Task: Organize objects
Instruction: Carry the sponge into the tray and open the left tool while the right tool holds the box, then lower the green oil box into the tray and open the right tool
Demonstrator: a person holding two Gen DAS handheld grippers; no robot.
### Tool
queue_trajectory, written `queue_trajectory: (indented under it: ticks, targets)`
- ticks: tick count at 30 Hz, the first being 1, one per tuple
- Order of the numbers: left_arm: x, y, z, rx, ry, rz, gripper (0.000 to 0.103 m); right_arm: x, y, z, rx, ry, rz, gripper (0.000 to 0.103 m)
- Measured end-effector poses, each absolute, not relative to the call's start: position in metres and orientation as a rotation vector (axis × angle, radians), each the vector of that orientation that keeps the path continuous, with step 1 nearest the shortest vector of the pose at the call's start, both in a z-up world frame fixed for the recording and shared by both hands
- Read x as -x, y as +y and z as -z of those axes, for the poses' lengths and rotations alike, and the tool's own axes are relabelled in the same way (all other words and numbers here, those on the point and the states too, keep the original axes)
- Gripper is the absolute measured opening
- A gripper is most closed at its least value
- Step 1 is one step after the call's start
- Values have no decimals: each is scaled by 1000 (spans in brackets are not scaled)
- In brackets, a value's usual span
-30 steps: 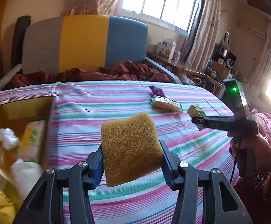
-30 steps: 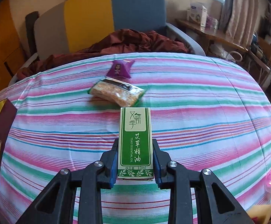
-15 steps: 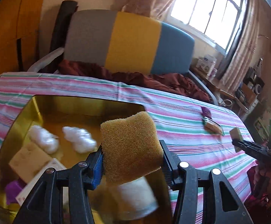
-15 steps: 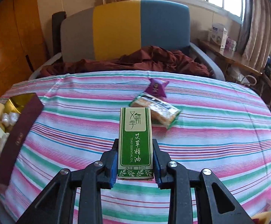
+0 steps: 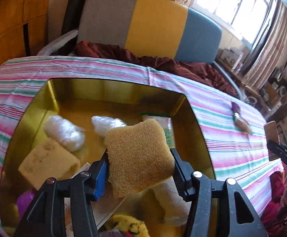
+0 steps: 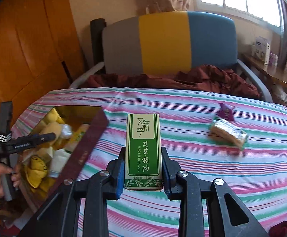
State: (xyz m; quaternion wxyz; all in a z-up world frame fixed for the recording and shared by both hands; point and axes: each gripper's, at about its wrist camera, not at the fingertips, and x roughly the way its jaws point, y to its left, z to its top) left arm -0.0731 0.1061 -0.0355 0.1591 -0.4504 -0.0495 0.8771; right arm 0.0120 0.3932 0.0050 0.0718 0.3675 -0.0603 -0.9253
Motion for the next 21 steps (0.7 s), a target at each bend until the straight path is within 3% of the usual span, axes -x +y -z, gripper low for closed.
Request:
queue_trajectory:
  ticks: [13, 21]
  targets:
    - [42, 91, 25, 1197, -102, -2490, 70, 3, 326, 1, -1107, -170, 2661, 31]
    - [25, 37, -6, 990, -363, -2690, 70, 17, 291, -6, -1088, -146, 2610, 31]
